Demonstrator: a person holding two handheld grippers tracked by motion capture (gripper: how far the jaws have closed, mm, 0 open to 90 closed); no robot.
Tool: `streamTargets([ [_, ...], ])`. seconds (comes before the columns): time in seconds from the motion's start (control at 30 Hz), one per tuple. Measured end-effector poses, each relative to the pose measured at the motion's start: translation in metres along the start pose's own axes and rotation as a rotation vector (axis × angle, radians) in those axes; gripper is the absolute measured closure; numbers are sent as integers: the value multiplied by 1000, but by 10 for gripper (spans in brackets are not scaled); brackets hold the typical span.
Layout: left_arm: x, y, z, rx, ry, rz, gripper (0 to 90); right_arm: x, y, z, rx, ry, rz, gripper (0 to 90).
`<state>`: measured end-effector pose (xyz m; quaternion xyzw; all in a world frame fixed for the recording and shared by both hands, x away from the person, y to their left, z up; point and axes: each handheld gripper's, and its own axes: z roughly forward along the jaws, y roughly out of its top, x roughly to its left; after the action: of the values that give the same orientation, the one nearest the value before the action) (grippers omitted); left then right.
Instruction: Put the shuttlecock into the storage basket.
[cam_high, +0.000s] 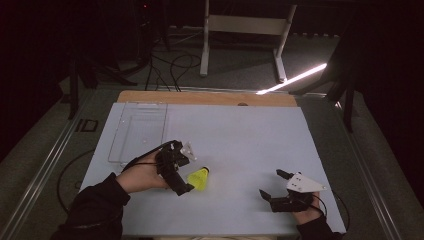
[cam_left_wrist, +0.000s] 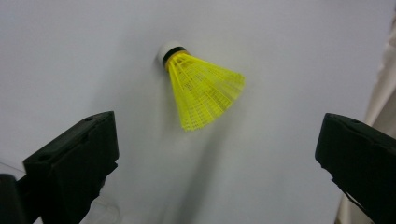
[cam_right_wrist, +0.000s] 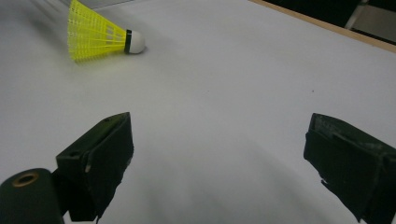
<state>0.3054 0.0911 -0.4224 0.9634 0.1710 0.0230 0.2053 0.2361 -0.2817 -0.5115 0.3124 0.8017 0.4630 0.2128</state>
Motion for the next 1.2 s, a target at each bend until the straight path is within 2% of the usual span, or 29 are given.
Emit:
streamTargets([
  [0.37, 0, 4, 27, 56, 36, 11, 41, 0, 0, 0, -1, 3, 2, 83],
  [0.47, 1, 4, 30, 66, 31, 10, 68, 0, 0, 0, -1, 3, 2, 83],
  [0.6, 3, 5, 36, 80, 51, -4, 118, 0, 0, 0, -1, 5, 3, 83],
  [0.63, 5, 6, 38, 83, 67, -12, 164, 0, 0, 0, -2, 6, 1, 83],
  [0.73, 7, 6, 41, 84, 61, -16, 215, 0, 0, 1, -1, 7, 1, 83],
  [1.07, 9, 7, 56, 131, 54, -11, 423, 0, 0, 1, 1, 11, 5, 83],
  [1.2, 8, 8, 59, 137, 63, 3, 431, 0, 0, 1, 0, 11, 2, 83],
])
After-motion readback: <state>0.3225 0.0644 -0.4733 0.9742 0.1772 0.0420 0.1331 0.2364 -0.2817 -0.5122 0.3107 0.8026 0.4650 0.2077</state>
